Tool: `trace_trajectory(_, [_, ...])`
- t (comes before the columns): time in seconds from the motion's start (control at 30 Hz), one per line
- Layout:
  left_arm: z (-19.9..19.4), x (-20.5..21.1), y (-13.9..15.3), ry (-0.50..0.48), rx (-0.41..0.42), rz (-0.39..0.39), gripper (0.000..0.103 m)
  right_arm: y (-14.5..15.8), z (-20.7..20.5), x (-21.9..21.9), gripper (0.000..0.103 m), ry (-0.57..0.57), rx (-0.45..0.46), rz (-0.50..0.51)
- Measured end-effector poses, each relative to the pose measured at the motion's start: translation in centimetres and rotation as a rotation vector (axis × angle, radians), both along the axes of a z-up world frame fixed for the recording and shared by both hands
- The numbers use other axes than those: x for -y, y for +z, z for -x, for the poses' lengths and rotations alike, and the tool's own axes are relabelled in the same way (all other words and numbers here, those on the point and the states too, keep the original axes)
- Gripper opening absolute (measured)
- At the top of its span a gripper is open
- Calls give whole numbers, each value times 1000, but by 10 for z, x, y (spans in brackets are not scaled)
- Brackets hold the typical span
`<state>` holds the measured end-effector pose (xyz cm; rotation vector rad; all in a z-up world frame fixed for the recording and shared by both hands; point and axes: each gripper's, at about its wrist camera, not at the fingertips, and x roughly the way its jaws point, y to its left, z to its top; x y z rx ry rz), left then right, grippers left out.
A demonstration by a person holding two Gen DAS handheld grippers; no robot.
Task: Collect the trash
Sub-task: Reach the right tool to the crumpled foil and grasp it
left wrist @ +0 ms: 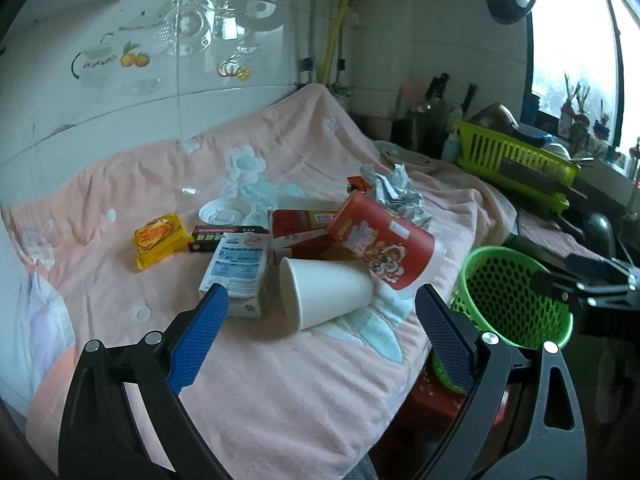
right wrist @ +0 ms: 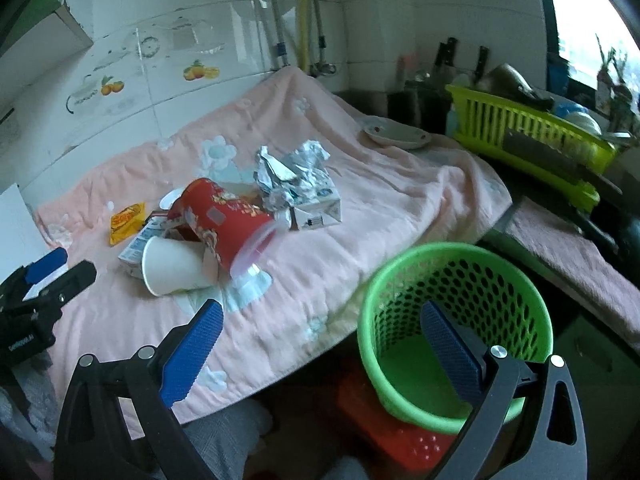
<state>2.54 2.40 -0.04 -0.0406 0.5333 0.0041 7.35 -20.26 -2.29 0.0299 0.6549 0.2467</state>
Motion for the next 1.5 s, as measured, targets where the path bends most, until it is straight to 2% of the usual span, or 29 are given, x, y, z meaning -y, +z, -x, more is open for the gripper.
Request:
trace_trajectory(0.4, [-9, -22, -5, 40, -11, 21, 93, 23, -85, -20, 94, 115, -36, -24])
trace_trajectory(0.53, [-13, -26, -9, 44, -21, 20, 93, 24, -120, -35, 87, 159, -71, -23])
trace_trajectory(0.93, [-28, -37, -18, 48, -59, 37, 93, -3, -221, -73, 90, 230, -192, 23])
trace_trajectory(1.3, [-41, -39, -23, 41, -83, 53, 93, -34, -261, -89, 93, 229, -277, 57])
trace_trajectory(1.37, [-43, -39, -24, 37, -87, 55, 93, -36, -263, -89, 89, 225, -276, 52])
trace_trajectory(1.4, [-44, -39, -25, 37, -89, 57, 93, -37, -264, -90, 82, 225, -279, 51])
trace_trajectory(1.5, [-48, -37, -26, 29, -97, 70, 93, -37, -264, -88, 72, 220, -275, 53])
